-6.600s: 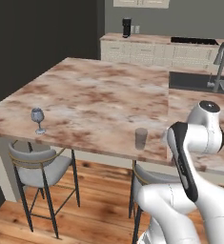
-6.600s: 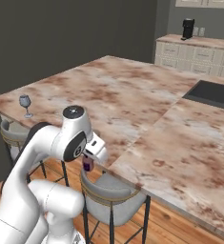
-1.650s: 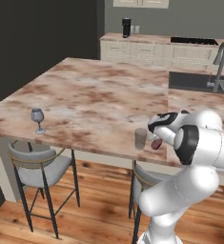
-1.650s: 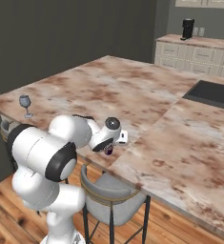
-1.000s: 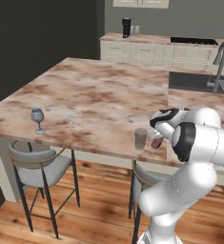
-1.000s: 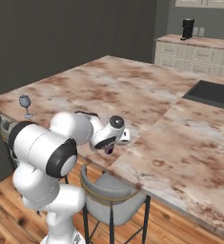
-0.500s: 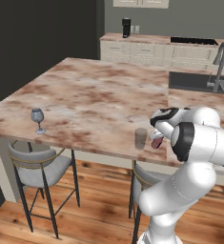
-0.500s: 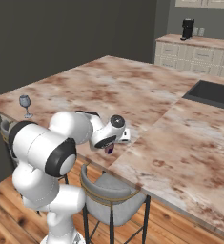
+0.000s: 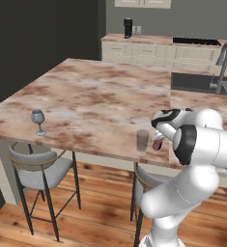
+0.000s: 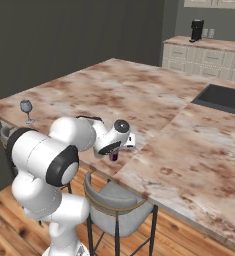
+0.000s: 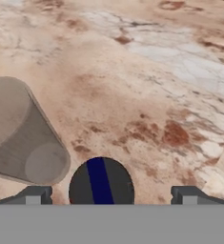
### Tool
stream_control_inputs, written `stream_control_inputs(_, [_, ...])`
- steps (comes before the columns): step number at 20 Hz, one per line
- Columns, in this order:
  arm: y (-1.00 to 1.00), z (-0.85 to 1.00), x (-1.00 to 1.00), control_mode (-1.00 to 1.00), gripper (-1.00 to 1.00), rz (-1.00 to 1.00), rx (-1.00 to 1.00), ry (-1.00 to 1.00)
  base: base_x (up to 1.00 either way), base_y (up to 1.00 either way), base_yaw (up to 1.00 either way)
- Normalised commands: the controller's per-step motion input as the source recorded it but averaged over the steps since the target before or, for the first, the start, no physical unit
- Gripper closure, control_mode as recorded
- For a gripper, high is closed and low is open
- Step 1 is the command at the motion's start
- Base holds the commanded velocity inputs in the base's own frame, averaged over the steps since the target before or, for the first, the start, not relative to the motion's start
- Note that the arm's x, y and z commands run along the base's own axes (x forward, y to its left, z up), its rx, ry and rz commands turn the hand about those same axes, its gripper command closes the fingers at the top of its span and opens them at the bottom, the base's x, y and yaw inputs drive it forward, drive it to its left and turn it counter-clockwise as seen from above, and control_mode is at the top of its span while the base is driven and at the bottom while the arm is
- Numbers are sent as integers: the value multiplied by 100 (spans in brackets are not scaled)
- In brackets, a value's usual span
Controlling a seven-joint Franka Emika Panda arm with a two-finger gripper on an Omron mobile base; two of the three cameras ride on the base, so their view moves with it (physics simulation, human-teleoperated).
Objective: There is a wine glass and glass cup on the dining counter. Place the wine bottle next to the wine glass and the juice bottle next to the glass cup.
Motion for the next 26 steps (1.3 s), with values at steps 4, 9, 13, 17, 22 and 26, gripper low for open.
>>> stream_control_inputs(4, [-5,10,0,-100,-100,0,0,0,0,0,0])
stream_control_inputs(9, [-7,16,-5,-100,-100,1,0,0,0,0,0])
stream_control_inputs(13, [-10,25,-22,-100,-100,0,0,0,0,0,0])
stream_control_inputs(17, [-2,24,-44,-100,-100,0,0,-2,0,0,0])
stream_control_inputs(22, [2,33,-42,-100,-100,-1,0,8,0,0,0])
stream_control_inputs(26, [1,46,-40,-100,-100,-2,0,30,0,0,0])
